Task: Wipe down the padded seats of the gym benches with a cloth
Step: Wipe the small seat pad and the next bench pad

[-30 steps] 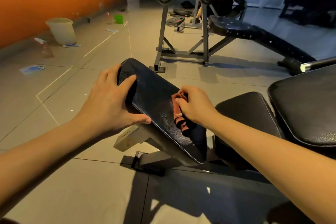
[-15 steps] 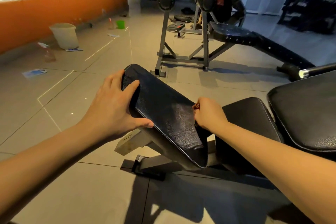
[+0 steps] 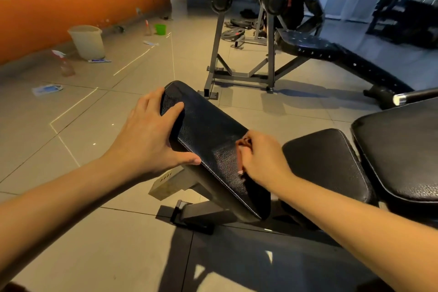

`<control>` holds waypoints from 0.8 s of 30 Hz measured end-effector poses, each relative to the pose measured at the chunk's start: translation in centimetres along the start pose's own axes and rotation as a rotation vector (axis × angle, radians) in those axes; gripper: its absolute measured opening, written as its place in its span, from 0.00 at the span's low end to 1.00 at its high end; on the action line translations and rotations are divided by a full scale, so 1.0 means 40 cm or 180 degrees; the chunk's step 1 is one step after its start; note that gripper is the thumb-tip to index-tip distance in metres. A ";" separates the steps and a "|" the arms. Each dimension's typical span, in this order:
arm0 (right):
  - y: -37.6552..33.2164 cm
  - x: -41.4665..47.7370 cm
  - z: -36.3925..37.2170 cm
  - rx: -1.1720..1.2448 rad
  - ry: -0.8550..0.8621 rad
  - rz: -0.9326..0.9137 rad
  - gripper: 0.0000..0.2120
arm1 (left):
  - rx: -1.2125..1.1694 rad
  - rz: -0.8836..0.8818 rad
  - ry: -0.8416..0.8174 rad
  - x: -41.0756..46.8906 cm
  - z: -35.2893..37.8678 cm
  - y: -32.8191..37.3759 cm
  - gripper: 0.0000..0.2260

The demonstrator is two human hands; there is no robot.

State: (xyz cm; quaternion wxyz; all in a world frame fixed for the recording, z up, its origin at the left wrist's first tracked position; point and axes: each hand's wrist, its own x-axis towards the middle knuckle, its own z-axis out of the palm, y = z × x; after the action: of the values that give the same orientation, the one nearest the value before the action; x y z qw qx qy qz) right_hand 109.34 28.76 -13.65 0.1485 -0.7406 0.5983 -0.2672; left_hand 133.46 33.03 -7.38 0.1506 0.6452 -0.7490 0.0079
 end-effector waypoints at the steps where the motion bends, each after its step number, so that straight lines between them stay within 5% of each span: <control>1: -0.045 -0.028 0.002 0.0243 -0.0059 -0.0354 0.02 | 0.0014 -0.0008 0.0003 -0.001 -0.001 0.001 0.57; 4: -0.077 -0.064 0.011 0.0353 -0.0153 -0.0956 0.04 | 0.0061 -0.0011 -0.0024 0.003 -0.001 0.000 0.57; 10: 0.082 -0.007 -0.006 -0.0268 0.0078 0.0482 0.04 | 0.0085 0.0060 -0.0002 0.001 0.000 -0.004 0.57; 16: -0.088 -0.101 0.010 0.0341 -0.0240 -0.1031 0.05 | 0.0110 -0.0046 -0.0083 0.006 -0.008 0.010 0.58; 21: 0.081 -0.020 -0.013 -0.0449 -0.0114 0.0355 0.06 | 0.0111 -0.0007 -0.0061 -0.002 -0.007 0.007 0.57; 24: 0.031 -0.049 -0.004 -0.0287 -0.0113 0.0193 0.04 | 0.0101 -0.0003 -0.0015 -0.003 -0.008 0.004 0.57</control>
State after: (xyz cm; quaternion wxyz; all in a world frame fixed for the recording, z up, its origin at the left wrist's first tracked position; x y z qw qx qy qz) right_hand 107.99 30.35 -14.63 0.1335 -0.7328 0.6292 -0.2221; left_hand 133.37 33.22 -7.08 0.1386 0.6478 -0.7489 0.0182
